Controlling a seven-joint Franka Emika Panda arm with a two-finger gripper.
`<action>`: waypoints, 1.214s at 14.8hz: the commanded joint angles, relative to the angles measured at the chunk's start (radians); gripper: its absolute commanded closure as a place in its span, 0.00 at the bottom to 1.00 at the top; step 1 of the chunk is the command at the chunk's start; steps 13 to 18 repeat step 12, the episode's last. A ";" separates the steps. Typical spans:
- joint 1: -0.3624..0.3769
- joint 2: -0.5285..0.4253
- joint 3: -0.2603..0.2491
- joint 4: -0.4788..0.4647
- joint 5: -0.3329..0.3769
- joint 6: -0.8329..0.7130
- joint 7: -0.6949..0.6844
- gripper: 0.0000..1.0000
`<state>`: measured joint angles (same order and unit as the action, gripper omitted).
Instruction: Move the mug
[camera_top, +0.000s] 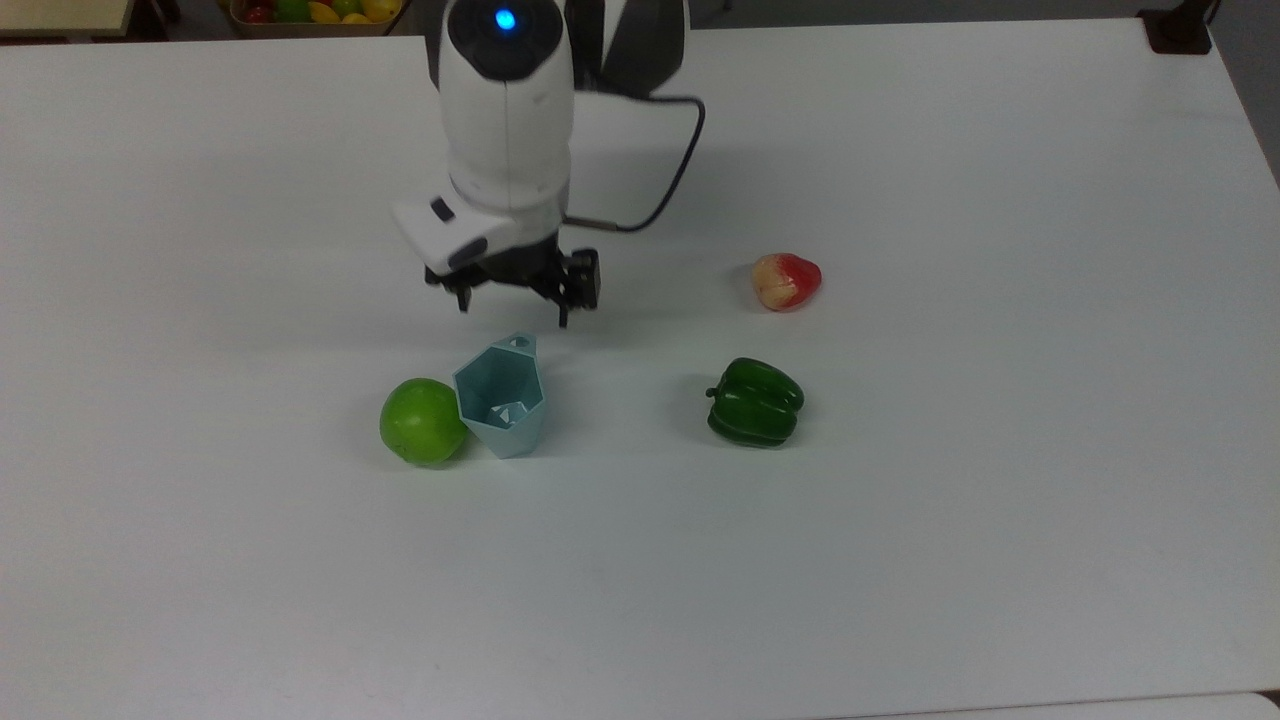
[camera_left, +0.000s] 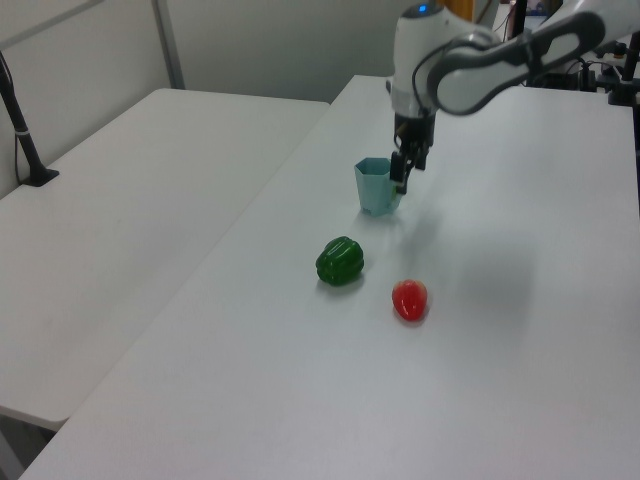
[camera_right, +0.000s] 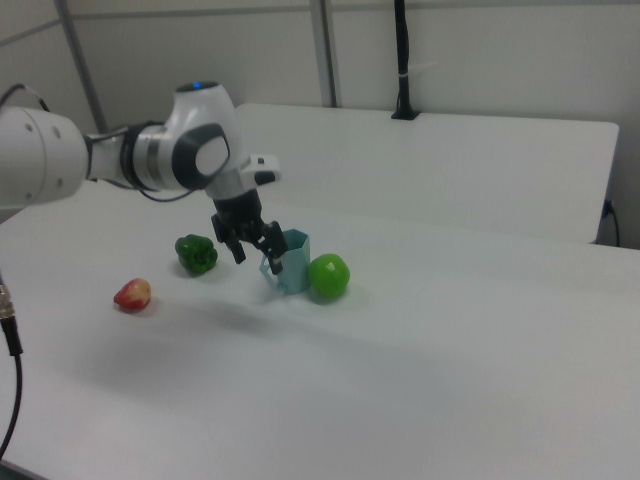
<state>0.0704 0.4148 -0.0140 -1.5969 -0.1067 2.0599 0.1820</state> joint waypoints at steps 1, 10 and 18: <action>-0.027 -0.187 0.002 -0.034 -0.010 -0.202 0.005 0.00; -0.148 -0.416 0.003 -0.112 0.033 -0.313 -0.056 0.00; -0.179 -0.429 0.003 -0.107 0.071 -0.314 -0.090 0.00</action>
